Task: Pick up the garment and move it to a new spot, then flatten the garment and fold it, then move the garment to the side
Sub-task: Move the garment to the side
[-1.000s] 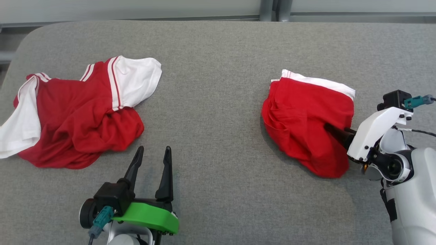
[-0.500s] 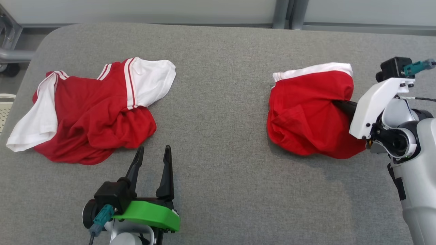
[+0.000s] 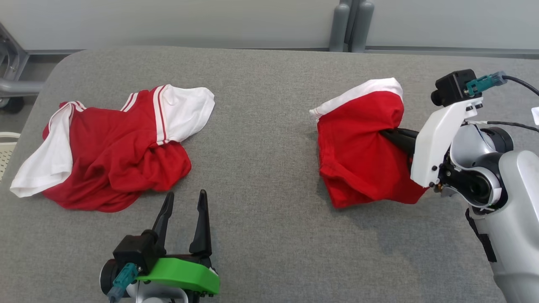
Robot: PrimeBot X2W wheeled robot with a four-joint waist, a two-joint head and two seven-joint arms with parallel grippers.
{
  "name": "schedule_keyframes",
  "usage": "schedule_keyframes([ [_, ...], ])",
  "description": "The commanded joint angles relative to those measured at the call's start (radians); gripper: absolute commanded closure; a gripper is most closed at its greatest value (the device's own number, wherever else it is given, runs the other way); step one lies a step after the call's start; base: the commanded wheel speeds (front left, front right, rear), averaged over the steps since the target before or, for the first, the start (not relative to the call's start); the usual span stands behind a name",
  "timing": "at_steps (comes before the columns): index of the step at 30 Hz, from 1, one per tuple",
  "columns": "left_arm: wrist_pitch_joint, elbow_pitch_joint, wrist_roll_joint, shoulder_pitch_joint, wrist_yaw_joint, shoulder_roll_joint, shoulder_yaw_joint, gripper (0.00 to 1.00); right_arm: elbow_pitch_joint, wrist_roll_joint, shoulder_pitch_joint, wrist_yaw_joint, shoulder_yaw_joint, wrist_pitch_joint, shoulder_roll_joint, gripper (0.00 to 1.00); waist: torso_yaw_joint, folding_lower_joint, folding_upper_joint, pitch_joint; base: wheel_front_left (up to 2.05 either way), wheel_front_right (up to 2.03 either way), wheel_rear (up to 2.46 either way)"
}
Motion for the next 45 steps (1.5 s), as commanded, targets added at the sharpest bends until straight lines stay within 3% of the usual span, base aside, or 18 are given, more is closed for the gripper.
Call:
schedule_keyframes([
  [1,-0.003,0.002,0.013,0.012,-0.007,-0.001,0.008,0.0,-0.014,-0.009,0.012,0.0,0.006,-0.022,-0.019,1.0,-0.01,0.0,0.0112,-0.008,0.0,0.0,0.0],
  [14,-0.003,0.002,0.028,0.035,-0.01,-0.009,0.027,0.0,-0.025,-0.007,0.078,0.0,0.084,-0.108,-0.096,1.0,-0.074,0.0,0.0112,-0.018,0.0,0.0,0.0],
  [30,0.014,-0.025,0.048,-0.009,0.001,0.02,0.022,0.0,0.23,-0.075,0.059,0.0,-0.135,-0.176,-0.126,1.0,-0.144,0.0,0.0112,0.051,0.0,0.0,0.0],
  [38,0.048,-0.071,0.073,-0.03,0.01,0.054,0.014,0.0,0.312,-0.1,0.05,0.0,-0.182,-0.241,-0.076,1.0,-0.247,0.0,0.0112,0.091,0.0,0.0,0.0],
  [45,0.084,-0.122,0.095,-0.065,0.02,0.084,0.01,0.0,0.362,-0.115,0.026,0.0,-0.179,-0.304,-0.078,1.0,-0.323,0.0,0.0112,0.155,0.0,0.0,0.0],
])
